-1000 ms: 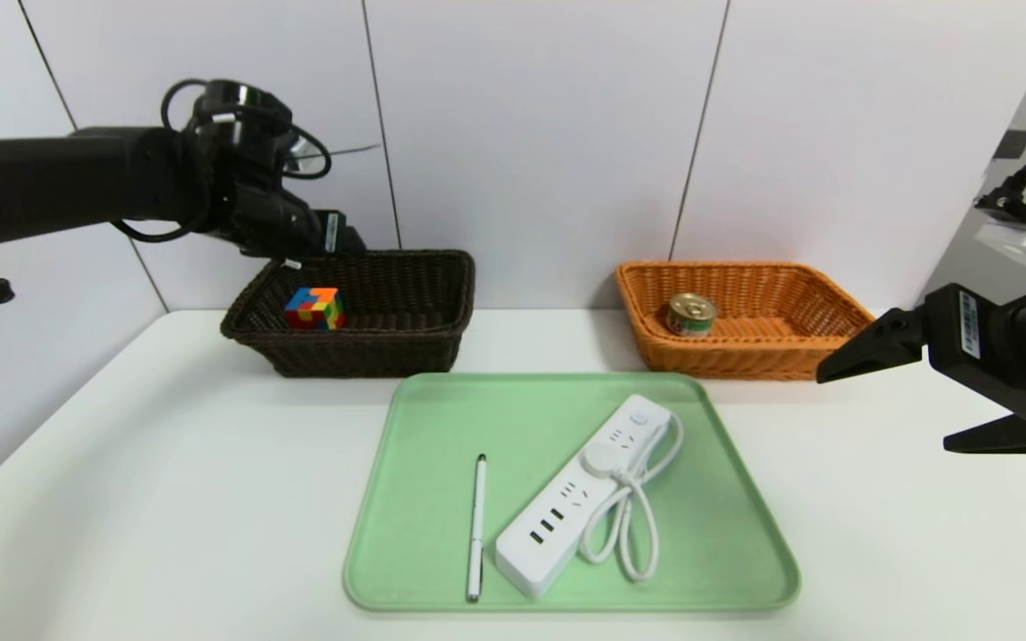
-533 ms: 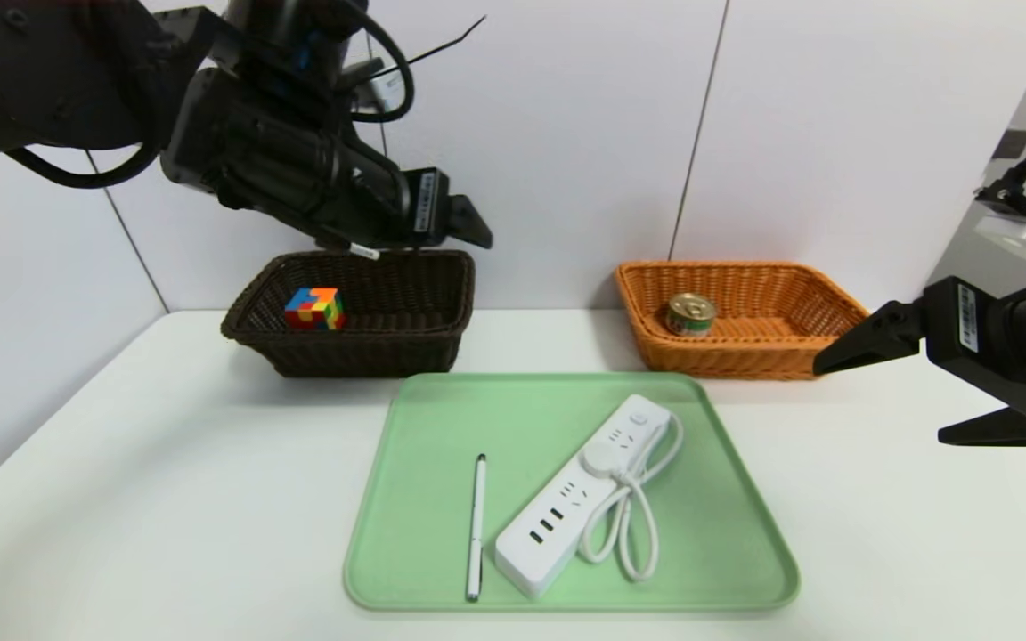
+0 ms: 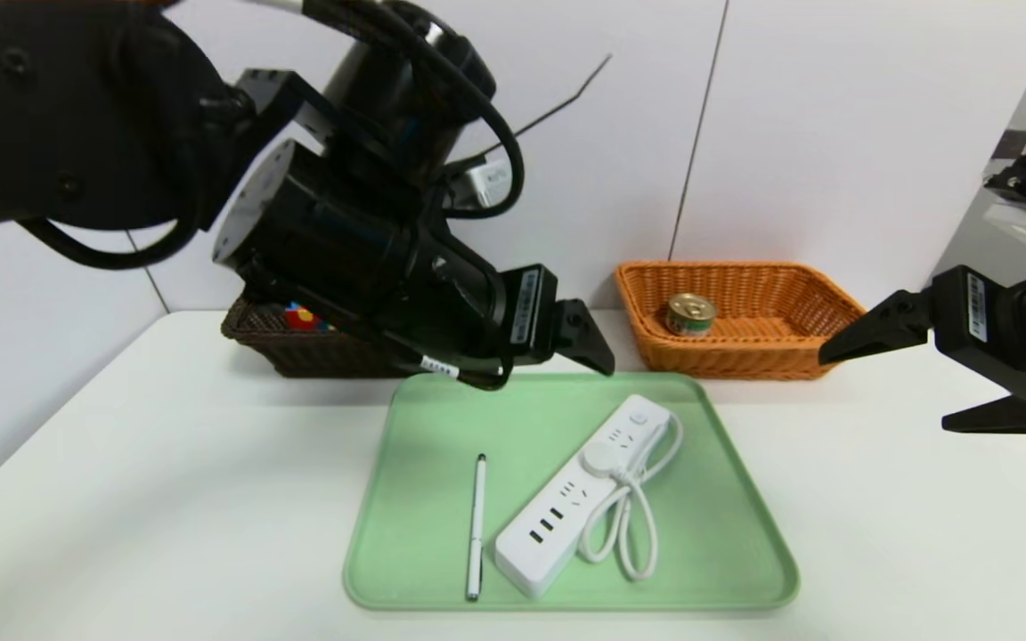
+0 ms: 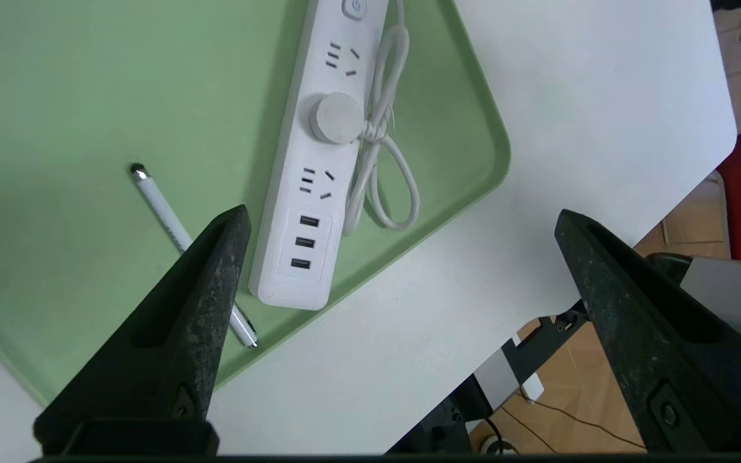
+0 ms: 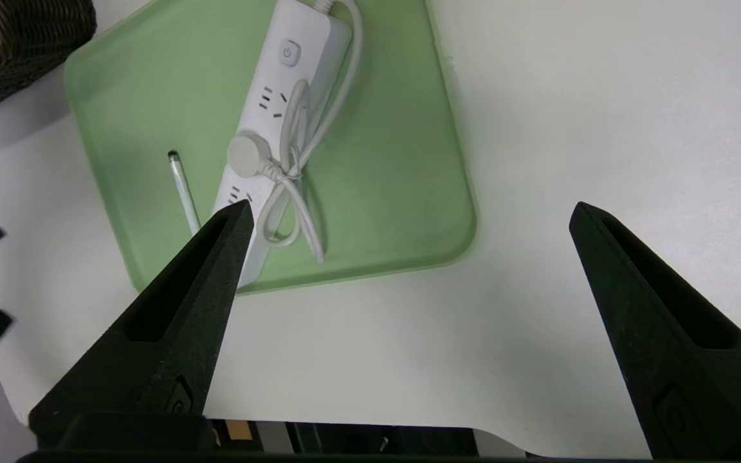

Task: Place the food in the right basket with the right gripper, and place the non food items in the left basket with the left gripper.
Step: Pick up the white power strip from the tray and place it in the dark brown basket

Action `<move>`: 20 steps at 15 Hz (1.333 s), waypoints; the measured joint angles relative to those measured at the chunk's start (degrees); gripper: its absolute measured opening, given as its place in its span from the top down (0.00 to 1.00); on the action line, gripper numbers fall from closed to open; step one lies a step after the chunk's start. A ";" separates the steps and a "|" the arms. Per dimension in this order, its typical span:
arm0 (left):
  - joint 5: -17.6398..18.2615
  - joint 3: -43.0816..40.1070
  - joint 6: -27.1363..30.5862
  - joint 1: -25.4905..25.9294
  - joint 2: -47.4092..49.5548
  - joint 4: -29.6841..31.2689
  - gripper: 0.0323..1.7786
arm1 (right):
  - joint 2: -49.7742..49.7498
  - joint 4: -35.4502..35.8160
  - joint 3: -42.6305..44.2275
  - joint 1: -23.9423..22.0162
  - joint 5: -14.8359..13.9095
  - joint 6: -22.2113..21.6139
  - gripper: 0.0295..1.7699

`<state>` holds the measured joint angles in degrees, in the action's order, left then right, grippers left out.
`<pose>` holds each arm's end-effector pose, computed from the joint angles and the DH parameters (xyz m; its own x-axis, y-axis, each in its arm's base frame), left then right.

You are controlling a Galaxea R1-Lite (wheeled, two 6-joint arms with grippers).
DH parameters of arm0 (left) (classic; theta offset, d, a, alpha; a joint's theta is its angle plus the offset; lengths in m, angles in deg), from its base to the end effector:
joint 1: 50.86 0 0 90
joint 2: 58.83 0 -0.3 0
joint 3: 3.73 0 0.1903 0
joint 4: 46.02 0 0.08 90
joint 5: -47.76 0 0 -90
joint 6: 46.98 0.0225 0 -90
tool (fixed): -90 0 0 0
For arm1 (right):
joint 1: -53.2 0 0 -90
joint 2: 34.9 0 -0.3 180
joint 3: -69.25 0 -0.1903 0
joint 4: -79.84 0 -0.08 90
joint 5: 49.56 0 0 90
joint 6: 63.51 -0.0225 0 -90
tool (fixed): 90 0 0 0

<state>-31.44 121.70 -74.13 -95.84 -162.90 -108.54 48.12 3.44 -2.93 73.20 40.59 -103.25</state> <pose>0.2283 -0.2341 0.2931 0.3907 -0.6553 -0.6465 0.4942 0.7418 -0.4533 0.1879 0.0684 0.2973 0.5828 0.2149 -0.7837 0.2066 0.8935 0.3987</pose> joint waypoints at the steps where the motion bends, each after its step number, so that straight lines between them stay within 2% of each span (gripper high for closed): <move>1: -0.02 -3.44 -0.49 -1.34 0.32 2.54 0.06 | 0.24 -0.09 0.52 -0.57 0.00 1.49 0.04; 3: -0.04 -9.39 -3.25 -4.52 0.90 10.24 0.06 | 1.38 -0.09 2.04 -1.95 0.15 2.40 0.04; 5: 0.06 -10.93 -7.05 -6.21 1.05 13.69 0.05 | 2.43 -0.09 2.51 -2.76 0.35 2.21 0.04; 9: 0.79 -11.07 -11.54 -7.57 0.88 13.89 0.05 | 3.58 -0.05 2.41 -2.97 0.28 1.96 0.04; 13: 7.02 -11.04 -12.09 -7.68 0.43 14.06 0.05 | 3.85 -0.09 2.26 -2.97 0.28 1.82 0.04; 20: 7.41 -11.08 -11.28 -7.66 -4.67 15.96 0.05 | 3.30 -0.13 0.57 -2.97 -0.09 1.77 0.04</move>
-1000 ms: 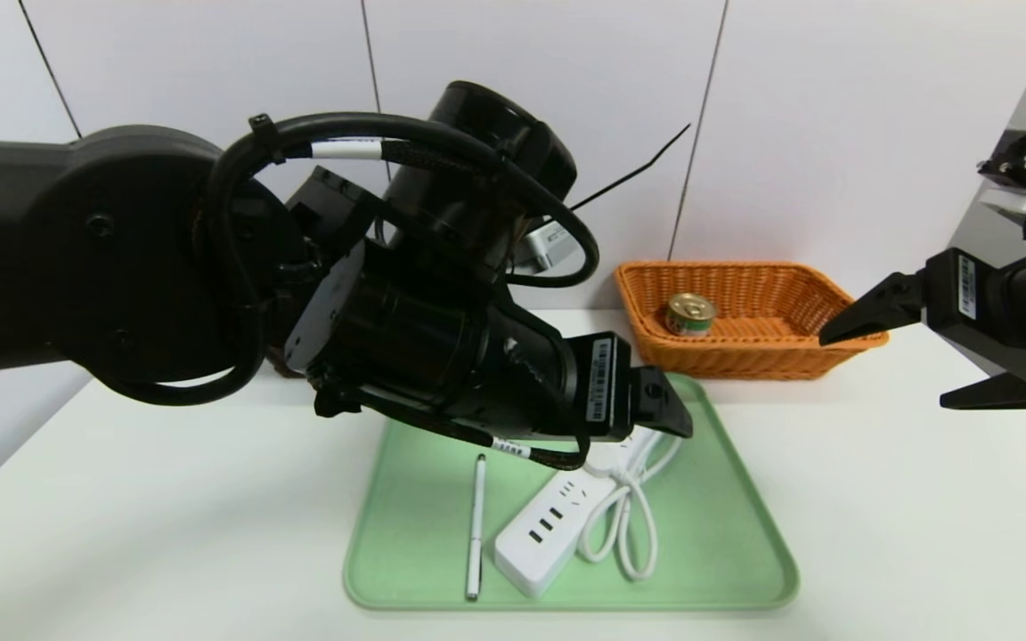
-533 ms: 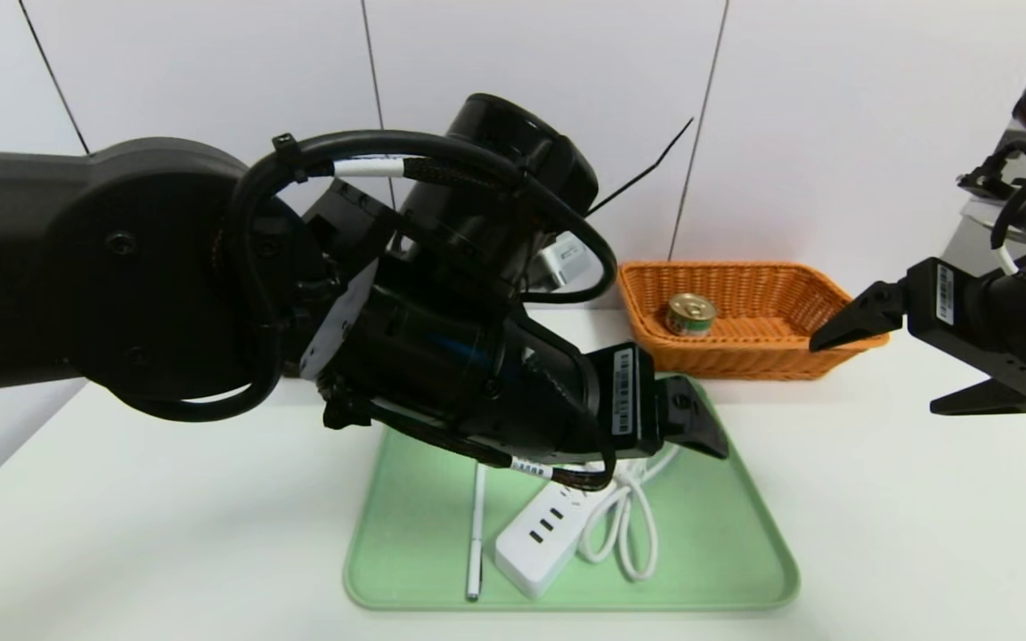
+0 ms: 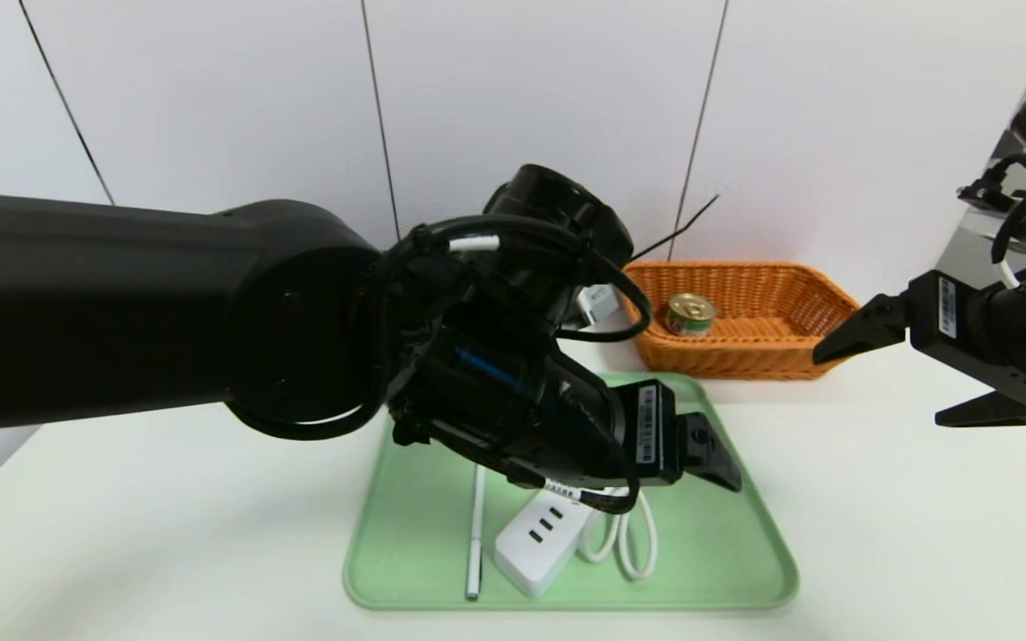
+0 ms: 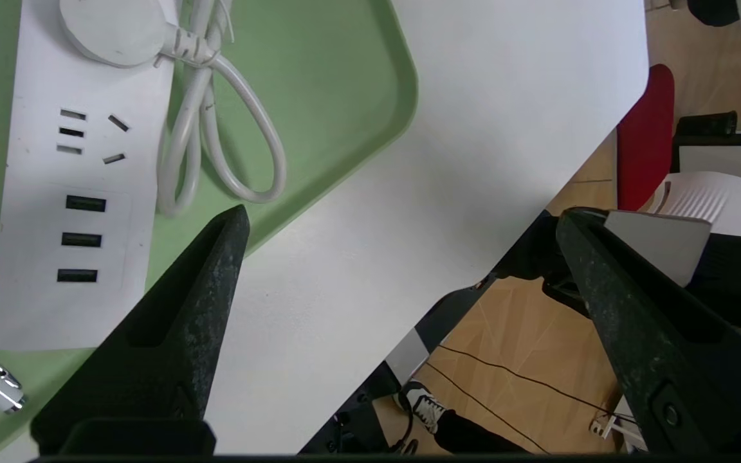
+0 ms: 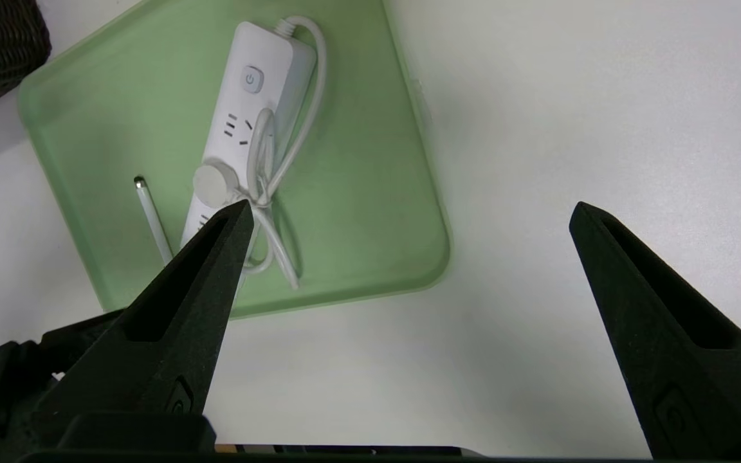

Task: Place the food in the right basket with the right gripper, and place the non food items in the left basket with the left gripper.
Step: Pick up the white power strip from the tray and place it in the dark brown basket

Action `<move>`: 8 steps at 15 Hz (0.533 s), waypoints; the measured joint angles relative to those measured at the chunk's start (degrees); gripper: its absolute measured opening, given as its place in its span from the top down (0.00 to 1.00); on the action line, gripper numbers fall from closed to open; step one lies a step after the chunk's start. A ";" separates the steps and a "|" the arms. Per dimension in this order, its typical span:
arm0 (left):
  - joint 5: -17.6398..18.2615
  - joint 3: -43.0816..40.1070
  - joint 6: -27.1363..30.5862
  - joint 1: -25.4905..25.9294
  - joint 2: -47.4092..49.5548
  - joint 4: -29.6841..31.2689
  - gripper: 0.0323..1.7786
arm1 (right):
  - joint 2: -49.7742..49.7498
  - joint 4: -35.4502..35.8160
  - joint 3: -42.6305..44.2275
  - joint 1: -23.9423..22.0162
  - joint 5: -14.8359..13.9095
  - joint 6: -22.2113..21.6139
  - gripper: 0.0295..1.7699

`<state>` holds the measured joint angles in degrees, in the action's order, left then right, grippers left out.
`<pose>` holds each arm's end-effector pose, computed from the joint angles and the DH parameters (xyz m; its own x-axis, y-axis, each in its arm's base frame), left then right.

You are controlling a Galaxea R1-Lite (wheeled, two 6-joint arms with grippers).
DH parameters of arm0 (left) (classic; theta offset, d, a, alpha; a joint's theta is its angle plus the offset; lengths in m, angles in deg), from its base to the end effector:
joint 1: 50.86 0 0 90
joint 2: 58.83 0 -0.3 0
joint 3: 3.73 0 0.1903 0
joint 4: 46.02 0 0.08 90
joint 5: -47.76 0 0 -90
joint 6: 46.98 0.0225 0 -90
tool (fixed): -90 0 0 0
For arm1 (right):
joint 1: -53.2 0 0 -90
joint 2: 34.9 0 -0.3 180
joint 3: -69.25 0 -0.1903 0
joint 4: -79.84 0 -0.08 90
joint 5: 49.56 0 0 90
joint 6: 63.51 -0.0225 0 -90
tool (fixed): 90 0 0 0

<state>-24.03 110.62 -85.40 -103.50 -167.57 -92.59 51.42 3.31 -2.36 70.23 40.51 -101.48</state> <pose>0.2143 -0.2923 0.2362 0.1869 -0.7598 -0.6227 0.4566 0.6284 -0.6298 0.2072 0.0635 0.2875 0.5554 0.1714 -0.8137 0.2473 0.9002 0.3584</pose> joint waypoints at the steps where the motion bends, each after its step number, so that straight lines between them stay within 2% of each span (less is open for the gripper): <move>1: 0.00 0.00 0.83 0.00 -0.79 0.02 0.05 | -0.09 0.02 -0.16 -0.09 -0.07 0.05 0.04; 8: 2.27 1.55 1.05 0.02 -3.19 0.02 0.05 | -0.24 0.02 -0.30 -1.13 -0.17 0.16 0.04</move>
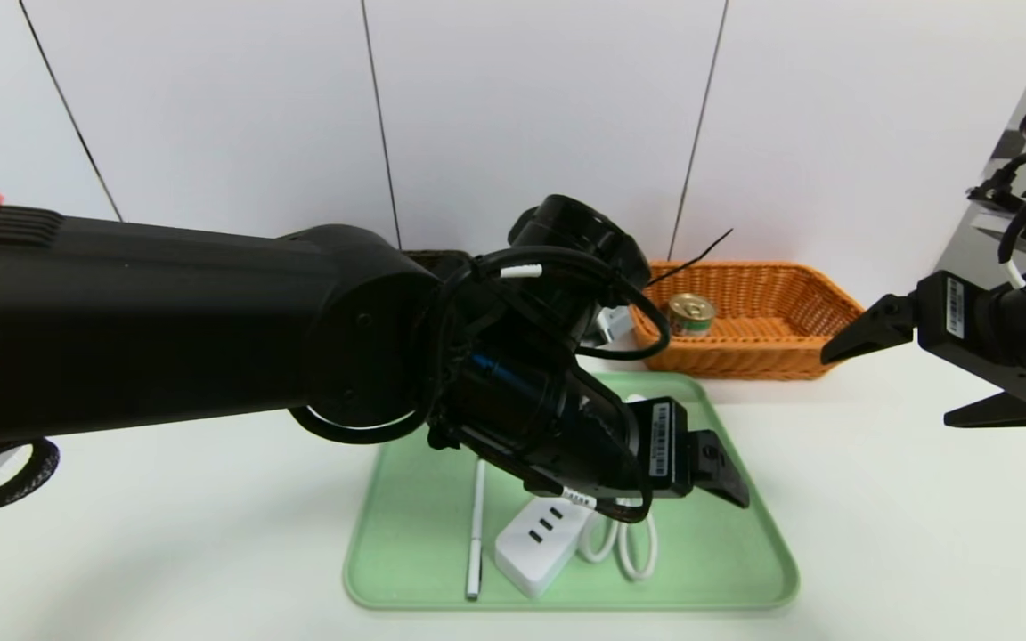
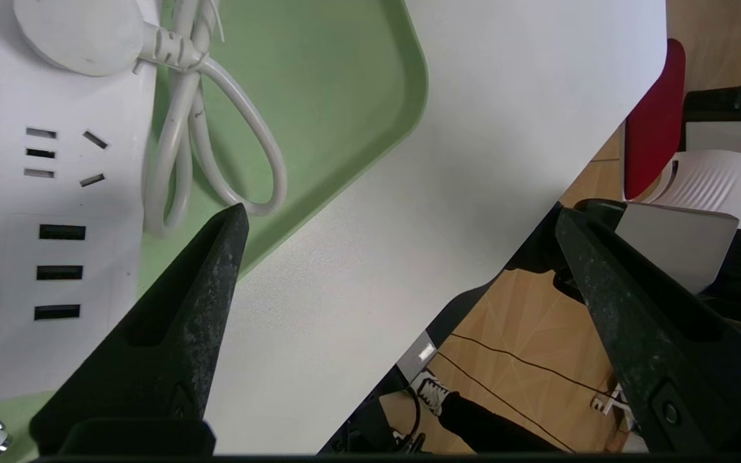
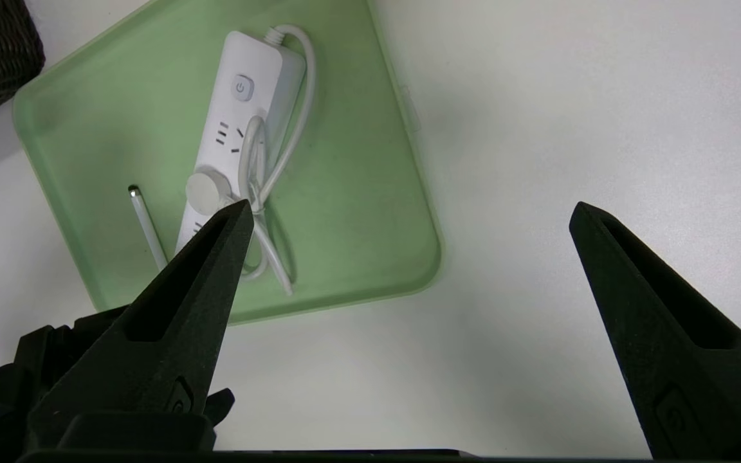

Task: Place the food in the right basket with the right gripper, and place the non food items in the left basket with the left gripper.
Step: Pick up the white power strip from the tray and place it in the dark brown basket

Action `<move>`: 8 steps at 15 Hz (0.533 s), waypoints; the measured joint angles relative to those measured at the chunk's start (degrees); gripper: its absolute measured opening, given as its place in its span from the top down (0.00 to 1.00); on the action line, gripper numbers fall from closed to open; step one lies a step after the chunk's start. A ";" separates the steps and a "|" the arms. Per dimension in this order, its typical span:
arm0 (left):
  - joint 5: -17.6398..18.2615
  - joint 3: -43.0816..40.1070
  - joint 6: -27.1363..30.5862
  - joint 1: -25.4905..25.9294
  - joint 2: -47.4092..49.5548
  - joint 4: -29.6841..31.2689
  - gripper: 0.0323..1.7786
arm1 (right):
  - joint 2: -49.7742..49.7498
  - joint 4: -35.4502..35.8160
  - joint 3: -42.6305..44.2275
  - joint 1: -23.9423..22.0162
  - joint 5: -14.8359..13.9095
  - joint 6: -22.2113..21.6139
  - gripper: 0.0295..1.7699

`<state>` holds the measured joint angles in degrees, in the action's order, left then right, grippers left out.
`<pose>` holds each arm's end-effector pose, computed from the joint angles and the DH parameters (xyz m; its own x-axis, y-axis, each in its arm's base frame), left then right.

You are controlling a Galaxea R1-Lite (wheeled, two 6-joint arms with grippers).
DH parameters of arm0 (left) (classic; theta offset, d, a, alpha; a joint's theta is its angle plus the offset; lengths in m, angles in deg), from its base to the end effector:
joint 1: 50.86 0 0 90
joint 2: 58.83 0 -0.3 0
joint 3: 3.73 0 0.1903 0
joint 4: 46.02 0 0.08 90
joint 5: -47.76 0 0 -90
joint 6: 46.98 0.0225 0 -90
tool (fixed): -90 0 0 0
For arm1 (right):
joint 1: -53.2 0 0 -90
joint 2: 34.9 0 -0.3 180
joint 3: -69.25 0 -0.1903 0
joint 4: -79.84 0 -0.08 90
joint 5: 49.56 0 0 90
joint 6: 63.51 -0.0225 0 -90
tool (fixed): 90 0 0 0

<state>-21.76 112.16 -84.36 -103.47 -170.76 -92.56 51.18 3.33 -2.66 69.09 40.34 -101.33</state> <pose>0.2223 -0.3038 0.2230 0.1409 -0.7605 -0.6339 0.4663 0.6157 -0.6351 0.2072 0.0589 0.2872 0.5590 0.1573 -0.8141 0.2646 0.8967 0.3550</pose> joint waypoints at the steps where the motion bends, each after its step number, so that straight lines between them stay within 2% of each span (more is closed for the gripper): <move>1: 0.77 0.04 0.01 0.02 -0.11 -0.04 0.05 | 0.05 0.00 -0.02 -0.02 0.02 0.00 0.04; 8: 1.01 0.02 0.01 1.10 -2.97 -0.06 0.05 | 0.13 0.00 -1.10 -0.50 -0.01 -0.11 0.04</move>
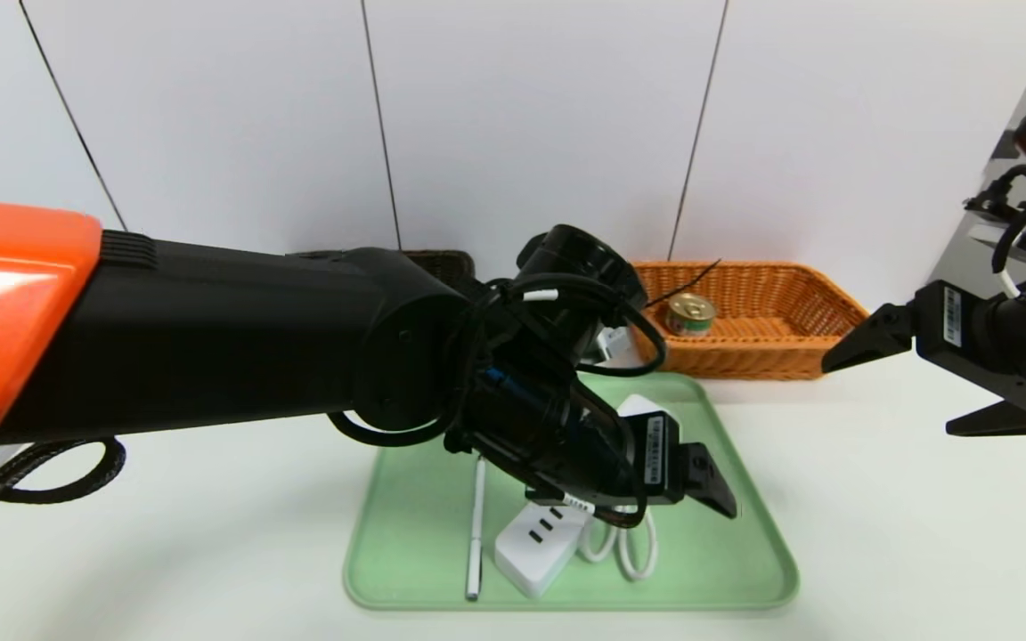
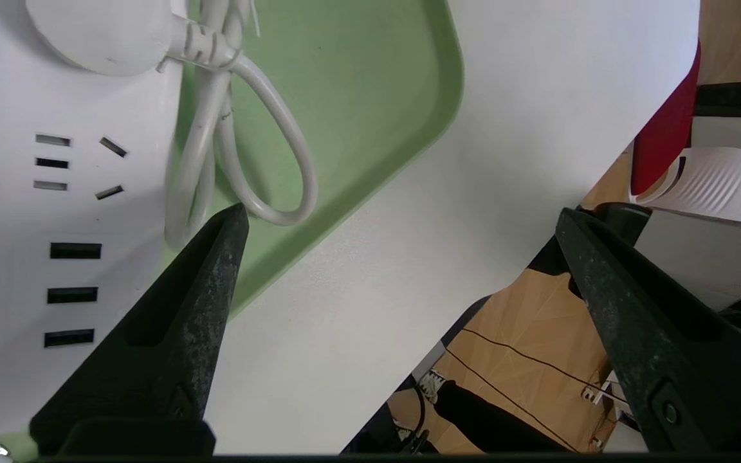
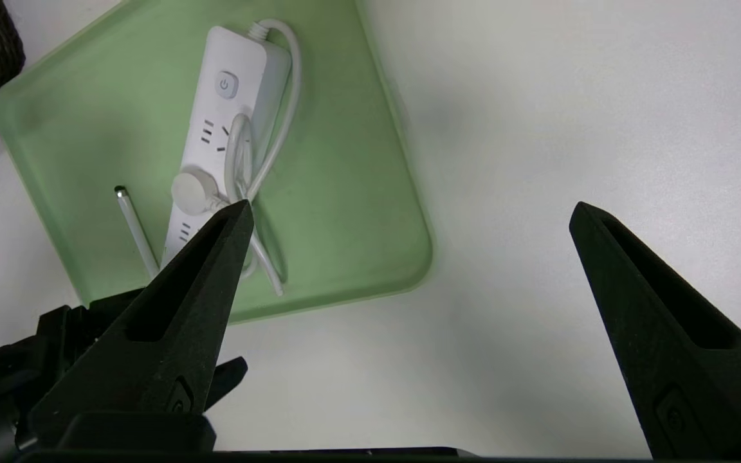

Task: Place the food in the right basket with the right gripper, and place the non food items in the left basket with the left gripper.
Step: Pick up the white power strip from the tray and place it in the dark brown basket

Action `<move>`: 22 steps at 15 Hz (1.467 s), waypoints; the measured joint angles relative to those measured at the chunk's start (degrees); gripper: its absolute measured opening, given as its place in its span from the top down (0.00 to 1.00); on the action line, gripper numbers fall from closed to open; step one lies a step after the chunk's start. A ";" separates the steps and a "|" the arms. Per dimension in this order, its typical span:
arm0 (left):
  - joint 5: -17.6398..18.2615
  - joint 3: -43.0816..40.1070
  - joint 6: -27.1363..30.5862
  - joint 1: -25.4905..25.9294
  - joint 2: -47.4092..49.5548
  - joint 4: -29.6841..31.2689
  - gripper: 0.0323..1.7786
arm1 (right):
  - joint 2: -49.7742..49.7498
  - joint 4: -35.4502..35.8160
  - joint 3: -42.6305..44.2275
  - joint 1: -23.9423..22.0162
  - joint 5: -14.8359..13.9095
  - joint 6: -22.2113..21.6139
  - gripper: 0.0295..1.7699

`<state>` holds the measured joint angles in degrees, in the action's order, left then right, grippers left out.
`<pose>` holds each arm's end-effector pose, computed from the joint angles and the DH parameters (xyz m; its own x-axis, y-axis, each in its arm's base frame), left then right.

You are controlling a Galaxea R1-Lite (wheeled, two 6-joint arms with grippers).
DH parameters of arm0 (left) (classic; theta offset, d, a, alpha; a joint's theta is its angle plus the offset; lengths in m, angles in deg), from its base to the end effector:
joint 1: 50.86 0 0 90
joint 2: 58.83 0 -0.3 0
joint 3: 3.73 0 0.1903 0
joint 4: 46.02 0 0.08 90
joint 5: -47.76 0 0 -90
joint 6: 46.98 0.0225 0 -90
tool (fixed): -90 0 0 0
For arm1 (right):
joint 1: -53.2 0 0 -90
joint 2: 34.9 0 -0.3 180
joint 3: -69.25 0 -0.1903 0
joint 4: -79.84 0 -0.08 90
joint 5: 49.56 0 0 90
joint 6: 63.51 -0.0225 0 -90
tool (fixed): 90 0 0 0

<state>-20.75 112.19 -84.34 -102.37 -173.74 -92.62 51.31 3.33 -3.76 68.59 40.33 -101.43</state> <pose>0.2346 -0.3082 0.2033 0.1185 -0.7377 -0.6647 0.4359 0.6401 -0.6327 0.2081 0.0572 0.2822 0.5434 0.1476 -0.8264 0.2811 0.8956 0.3448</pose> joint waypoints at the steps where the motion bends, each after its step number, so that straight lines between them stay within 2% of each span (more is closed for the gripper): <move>1: 0.06 0.00 -0.01 0.17 -0.46 0.06 0.05 | -0.05 0.00 -0.06 -0.29 -0.02 0.04 0.04; 12: -0.50 0.06 0.13 0.06 -2.05 -0.24 0.05 | -0.09 0.00 -0.20 -0.71 0.01 0.00 0.04; 16: -4.79 0.15 0.13 -1.95 -2.65 -0.30 0.05 | -0.09 -0.02 -0.52 -0.73 0.01 -0.02 0.04; 22: -5.81 0.91 0.07 -2.76 -3.43 -0.52 0.05 | -0.09 0.00 -0.96 -0.99 0.01 0.00 0.04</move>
<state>-26.57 113.10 -84.27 -105.13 -177.16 -93.15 51.23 3.33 -4.72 67.61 40.34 -101.43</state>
